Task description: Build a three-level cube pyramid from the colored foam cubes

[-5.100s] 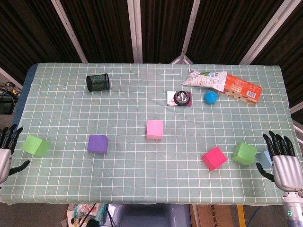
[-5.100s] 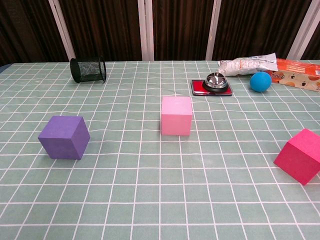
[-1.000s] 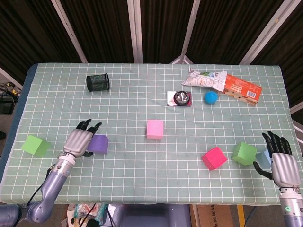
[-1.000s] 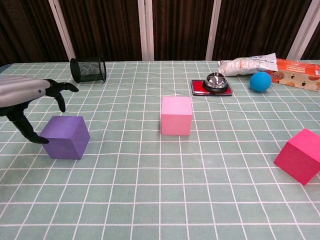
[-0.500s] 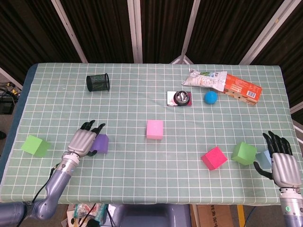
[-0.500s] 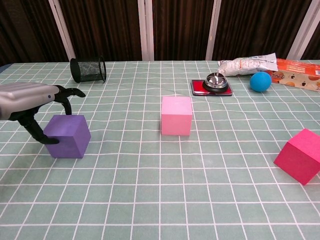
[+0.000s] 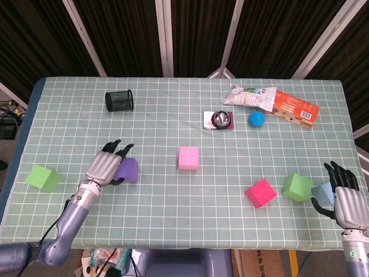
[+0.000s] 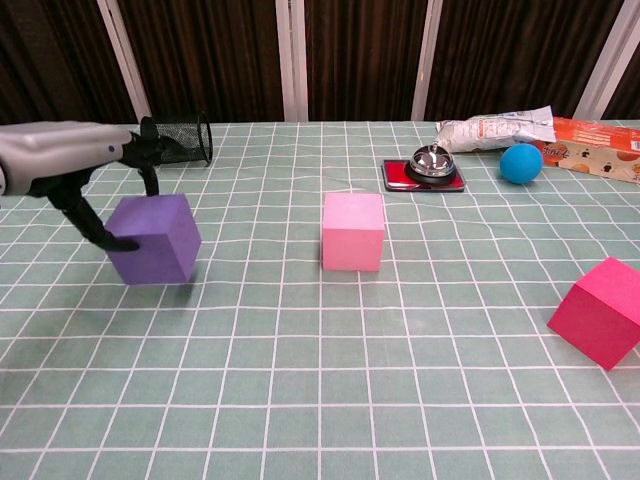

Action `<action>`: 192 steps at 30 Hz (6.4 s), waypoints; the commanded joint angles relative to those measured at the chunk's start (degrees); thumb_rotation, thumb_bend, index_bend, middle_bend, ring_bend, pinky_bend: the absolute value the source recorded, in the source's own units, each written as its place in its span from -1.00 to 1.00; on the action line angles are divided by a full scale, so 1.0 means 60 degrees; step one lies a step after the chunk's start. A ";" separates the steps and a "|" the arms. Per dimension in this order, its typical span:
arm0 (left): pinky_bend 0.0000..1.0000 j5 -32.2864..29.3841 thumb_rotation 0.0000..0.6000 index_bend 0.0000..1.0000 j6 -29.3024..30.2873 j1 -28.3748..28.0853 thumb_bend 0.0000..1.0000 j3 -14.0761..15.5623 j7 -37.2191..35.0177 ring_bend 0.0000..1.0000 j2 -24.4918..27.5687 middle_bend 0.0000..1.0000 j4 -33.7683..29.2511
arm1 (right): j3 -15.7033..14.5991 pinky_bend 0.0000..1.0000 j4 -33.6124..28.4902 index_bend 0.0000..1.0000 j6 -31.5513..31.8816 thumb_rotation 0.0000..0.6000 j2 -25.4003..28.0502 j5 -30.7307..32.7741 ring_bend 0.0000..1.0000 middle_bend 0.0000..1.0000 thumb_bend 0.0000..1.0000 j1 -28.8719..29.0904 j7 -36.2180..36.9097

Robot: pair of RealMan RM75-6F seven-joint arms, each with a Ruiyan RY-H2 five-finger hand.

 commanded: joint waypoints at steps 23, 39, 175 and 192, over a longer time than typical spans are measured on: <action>-0.78 -0.3545 1.00 -1.00 -0.1289 -0.3355 -0.34 -0.1298 0.1315 -0.93 -0.1961 -0.29 0.2730 | 0.0128 -1.00 -0.0140 -1.00 -0.0493 1.00 0.0178 0.0584 -1.00 -1.00 -0.37 0.0078 0.0423; -0.78 -0.3820 1.00 -1.00 -0.1559 -0.3973 -0.34 -0.1058 0.1001 -0.93 -0.2786 -0.29 0.3645 | 0.0155 -1.00 -0.0170 -1.00 -0.0614 1.00 0.0183 0.0721 -1.00 -1.00 -0.37 0.0109 0.0501; -1.00 -0.4391 1.00 -1.00 0.0409 -0.3870 -0.71 -0.0681 0.2427 -1.00 -0.2457 -1.00 0.2124 | 0.0123 -1.00 -0.0298 -1.00 -0.0635 1.00 0.0295 0.0764 -1.00 -1.00 -0.37 -0.0001 0.0832; -1.00 -0.4355 1.00 -1.00 -0.0082 -0.3954 -0.53 -0.0694 0.2205 -1.00 -0.2753 -1.00 0.3101 | 0.0132 -1.00 -0.0311 -1.00 -0.0680 1.00 0.0247 0.0800 -1.00 -1.00 -0.37 0.0024 0.0831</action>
